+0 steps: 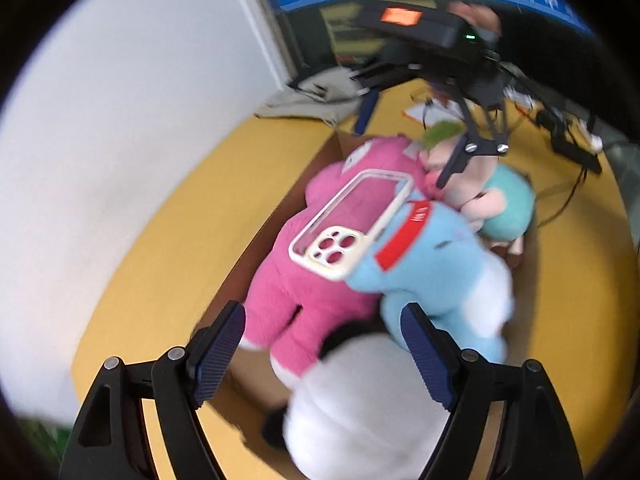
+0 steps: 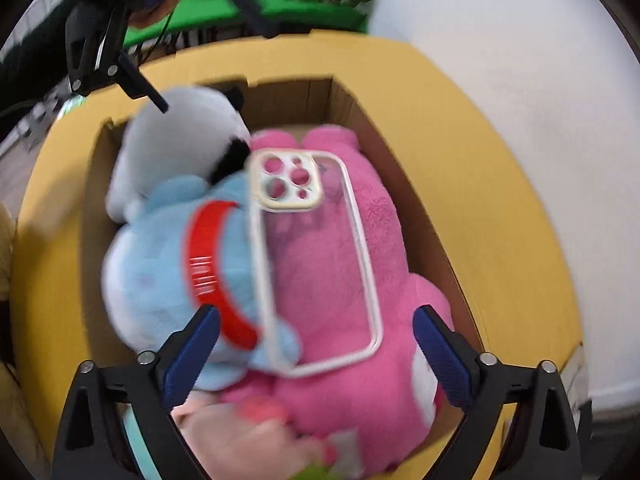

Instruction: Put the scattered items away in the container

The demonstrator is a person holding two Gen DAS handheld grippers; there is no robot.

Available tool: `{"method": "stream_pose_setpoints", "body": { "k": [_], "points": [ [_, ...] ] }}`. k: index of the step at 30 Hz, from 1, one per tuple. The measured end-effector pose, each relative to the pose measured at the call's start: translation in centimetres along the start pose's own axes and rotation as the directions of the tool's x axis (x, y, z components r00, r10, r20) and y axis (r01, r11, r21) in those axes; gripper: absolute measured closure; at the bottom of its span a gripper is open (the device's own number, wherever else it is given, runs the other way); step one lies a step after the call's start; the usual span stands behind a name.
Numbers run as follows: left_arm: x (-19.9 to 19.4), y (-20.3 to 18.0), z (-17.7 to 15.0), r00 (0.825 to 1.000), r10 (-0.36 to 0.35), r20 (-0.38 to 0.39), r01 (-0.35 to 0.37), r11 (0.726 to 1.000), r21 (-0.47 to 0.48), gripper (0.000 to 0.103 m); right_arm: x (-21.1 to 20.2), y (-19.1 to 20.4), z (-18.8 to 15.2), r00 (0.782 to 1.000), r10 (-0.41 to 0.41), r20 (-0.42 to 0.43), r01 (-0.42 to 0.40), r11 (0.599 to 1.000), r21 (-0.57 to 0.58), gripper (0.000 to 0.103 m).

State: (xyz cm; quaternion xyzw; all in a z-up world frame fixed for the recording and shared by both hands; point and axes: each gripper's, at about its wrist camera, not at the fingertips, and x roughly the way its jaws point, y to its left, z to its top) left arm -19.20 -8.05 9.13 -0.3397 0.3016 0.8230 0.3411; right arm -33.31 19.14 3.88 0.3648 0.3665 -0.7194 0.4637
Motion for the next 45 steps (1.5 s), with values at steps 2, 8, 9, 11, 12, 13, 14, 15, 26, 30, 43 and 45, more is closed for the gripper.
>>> {"method": "stream_pose_setpoints", "body": {
  "k": [2,8,9,11,12,13,14,15,26,30,43,45],
  "points": [
    [-1.6,-0.9,-0.6,0.999,0.043,0.028,-0.041,0.997,-0.073,0.022,-2.1,2.4,0.1,0.996,-0.052,0.072,0.048,0.997,0.053,0.000],
    [-5.6,-6.9,-3.9,0.983,0.161,0.088,-0.113,0.908,-0.403,0.022,-8.6,13.6,-2.4,0.921,-0.324,0.218,0.238,0.909,0.342,0.000],
    [-6.2,-8.2,-4.6,0.978,0.175,0.115,-0.102,0.879,-0.466,0.022,-9.0,16.3,-2.7,0.899,-0.378,0.221,0.271,0.877,0.398,0.000],
    [-6.7,-10.7,-5.5,0.968,0.194,0.159,-0.074,0.827,-0.557,0.022,-10.0,19.9,-2.9,0.860,-0.462,0.216,0.324,0.822,0.468,0.000],
    [-6.5,-11.7,-5.7,0.963,0.209,0.171,-0.070,0.805,-0.589,0.022,-10.2,21.9,-3.1,0.838,-0.503,0.210,0.340,0.784,0.520,0.000],
    [-6.5,-12.9,-5.9,0.956,0.232,0.177,-0.074,0.780,-0.622,0.022,-11.0,23.3,-3.8,0.828,-0.524,0.200,0.342,0.754,0.561,0.000],
    [-6.6,-14.0,-6.1,0.950,0.257,0.179,-0.082,0.756,-0.650,0.022,-11.0,24.3,-4.1,0.822,-0.542,0.178,0.344,0.720,0.603,0.000],
    [-6.8,-15.2,-6.4,0.942,0.282,0.181,-0.087,0.729,-0.679,0.021,-10.6,25.5,-4.5,0.816,-0.560,0.146,0.348,0.677,0.649,0.000],
    [-5.1,-21.0,-7.6,0.930,0.362,0.062,-0.177,0.592,-0.786,0.021,-8.0,29.9,-8.1,0.807,-0.588,-0.059,0.392,0.457,0.798,0.000],
    [-4.7,-21.1,-8.2,0.933,0.356,0.046,-0.177,0.567,-0.805,0.021,-7.5,30.3,-8.0,0.802,-0.593,-0.073,0.410,0.457,0.790,0.000],
    [-4.3,-21.5,-8.8,0.921,0.389,-0.009,-0.244,0.560,-0.792,0.021,-6.2,31.0,-8.0,0.809,-0.583,-0.080,0.405,0.453,0.794,0.000],
    [-4.1,-21.6,-8.9,0.923,0.386,-0.015,-0.250,0.569,-0.783,0.021,-6.1,31.2,-7.9,0.806,-0.586,-0.083,0.411,0.453,0.791,0.000]
  ]
}}
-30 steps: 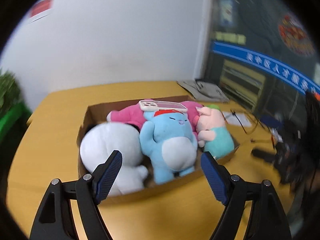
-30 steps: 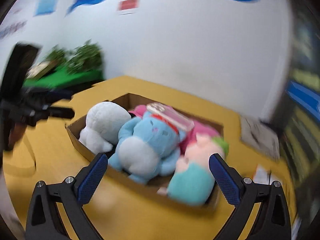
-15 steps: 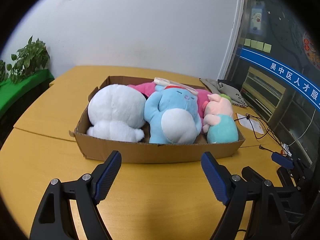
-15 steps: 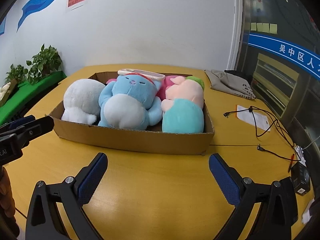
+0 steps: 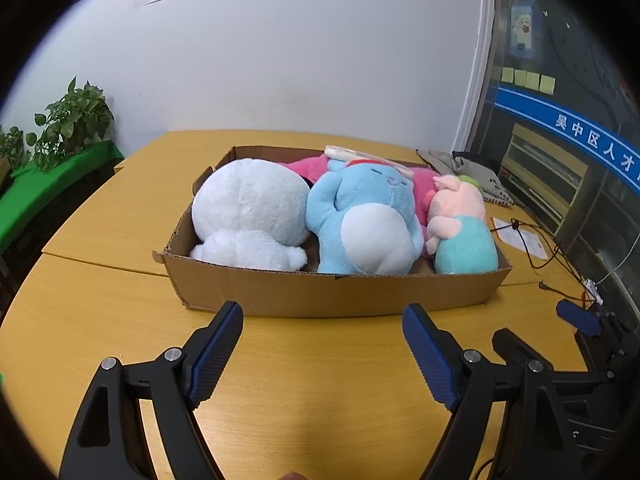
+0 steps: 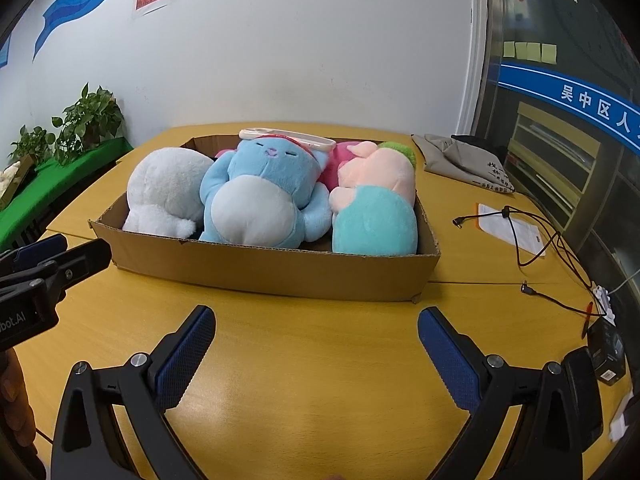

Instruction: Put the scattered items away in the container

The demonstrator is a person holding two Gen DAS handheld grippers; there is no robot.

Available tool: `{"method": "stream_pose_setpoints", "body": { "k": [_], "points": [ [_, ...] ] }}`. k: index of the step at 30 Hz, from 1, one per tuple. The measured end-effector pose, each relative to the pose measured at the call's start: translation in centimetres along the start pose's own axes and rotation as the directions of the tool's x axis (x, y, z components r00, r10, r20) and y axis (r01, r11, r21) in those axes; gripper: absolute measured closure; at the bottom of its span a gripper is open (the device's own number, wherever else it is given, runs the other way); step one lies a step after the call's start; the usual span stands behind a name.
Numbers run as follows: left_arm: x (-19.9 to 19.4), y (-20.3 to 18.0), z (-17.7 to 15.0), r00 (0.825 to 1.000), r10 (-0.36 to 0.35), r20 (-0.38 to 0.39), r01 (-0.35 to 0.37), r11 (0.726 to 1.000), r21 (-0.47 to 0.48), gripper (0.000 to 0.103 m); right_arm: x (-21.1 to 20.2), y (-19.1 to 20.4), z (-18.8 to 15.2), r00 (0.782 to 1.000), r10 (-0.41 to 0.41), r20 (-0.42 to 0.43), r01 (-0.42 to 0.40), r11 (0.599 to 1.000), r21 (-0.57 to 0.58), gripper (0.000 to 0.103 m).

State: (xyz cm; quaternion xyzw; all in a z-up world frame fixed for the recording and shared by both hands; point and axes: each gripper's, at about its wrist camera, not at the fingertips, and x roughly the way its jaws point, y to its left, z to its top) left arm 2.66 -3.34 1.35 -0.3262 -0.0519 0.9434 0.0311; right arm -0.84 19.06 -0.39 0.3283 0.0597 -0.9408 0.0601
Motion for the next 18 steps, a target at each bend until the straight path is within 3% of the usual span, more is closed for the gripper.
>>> {"method": "stream_pose_setpoints", "body": {
  "k": [13,18],
  "points": [
    [0.7,0.3,-0.2,1.000,-0.020,-0.020,0.021,1.000,0.022,0.021,0.6,1.1,-0.4,1.000,0.018,-0.018,-0.019,1.000,-0.018,0.000],
    [1.1,0.4,-0.3,0.999,0.039,-0.022,-0.038,0.999,0.030,0.021,0.8,1.1,-0.6,1.000,0.023,-0.020,-0.023,1.000,-0.016,0.000]
  ]
}}
